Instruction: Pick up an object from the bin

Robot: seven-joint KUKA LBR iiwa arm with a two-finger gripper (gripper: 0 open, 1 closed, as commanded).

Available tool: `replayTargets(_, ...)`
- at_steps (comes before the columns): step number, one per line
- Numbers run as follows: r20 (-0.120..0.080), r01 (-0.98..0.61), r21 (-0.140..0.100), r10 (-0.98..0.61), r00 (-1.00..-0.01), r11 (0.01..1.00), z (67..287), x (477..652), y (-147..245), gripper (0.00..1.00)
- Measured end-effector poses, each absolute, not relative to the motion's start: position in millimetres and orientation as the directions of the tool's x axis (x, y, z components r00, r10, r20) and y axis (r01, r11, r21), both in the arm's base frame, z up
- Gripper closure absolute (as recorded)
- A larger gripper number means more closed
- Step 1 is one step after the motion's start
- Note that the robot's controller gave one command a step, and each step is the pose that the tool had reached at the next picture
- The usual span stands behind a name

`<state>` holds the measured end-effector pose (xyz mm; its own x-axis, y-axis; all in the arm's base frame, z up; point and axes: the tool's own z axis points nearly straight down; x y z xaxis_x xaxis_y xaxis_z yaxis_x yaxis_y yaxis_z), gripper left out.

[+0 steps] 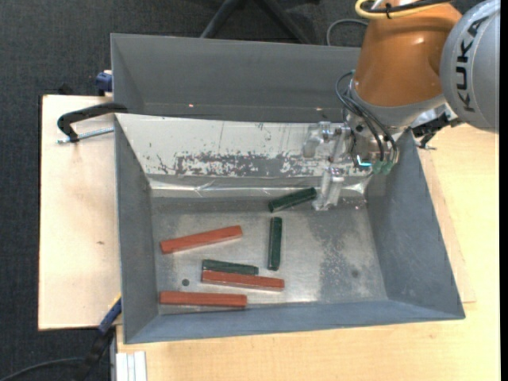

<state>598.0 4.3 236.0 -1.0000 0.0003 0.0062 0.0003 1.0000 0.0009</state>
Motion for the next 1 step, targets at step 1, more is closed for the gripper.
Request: replayTargets(1, 0.006, -0.182, 0.002, -0.182, -0.983, 0.983, 66.9, 574.9, 37.0, 0.0)
